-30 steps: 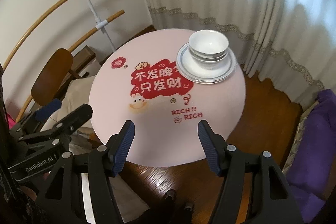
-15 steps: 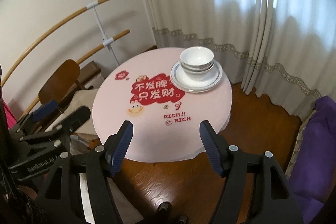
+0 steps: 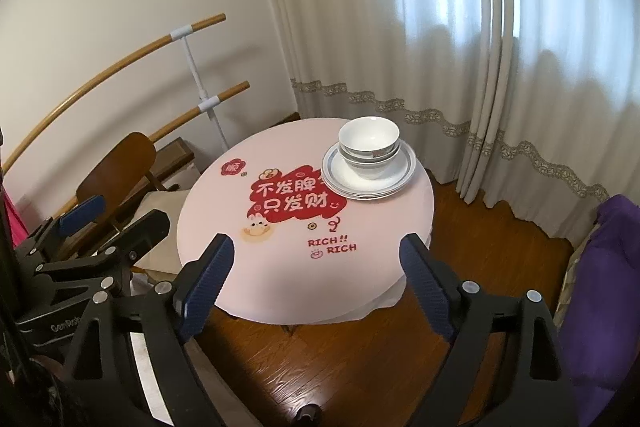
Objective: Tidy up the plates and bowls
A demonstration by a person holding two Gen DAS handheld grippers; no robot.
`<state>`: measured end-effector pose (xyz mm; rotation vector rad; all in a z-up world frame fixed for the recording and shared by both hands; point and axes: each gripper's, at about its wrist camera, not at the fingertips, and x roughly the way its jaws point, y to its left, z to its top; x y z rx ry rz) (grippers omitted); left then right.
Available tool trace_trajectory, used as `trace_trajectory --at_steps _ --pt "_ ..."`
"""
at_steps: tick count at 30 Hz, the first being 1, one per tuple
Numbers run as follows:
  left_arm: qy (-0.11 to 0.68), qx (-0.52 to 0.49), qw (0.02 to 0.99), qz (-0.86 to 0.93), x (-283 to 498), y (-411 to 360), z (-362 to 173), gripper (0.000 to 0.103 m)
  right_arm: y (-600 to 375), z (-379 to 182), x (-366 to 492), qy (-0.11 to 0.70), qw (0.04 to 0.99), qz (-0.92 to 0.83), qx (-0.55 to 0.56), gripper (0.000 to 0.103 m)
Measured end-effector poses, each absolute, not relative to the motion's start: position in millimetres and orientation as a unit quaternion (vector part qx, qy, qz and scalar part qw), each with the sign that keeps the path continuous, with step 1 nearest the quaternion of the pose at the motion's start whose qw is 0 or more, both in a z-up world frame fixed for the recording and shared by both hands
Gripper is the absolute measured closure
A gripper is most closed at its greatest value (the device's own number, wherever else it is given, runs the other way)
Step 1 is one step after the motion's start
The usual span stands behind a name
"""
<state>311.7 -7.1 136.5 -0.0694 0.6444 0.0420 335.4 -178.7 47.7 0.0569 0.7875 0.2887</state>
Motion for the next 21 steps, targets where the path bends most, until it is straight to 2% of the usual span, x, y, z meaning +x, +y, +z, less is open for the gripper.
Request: trace_trajectory --at_steps 21 --pt "0.299 -0.036 0.954 0.018 316.1 -8.1 132.0 0.001 -183.4 56.7 328.1 0.357 0.925 0.13 0.027 0.012"
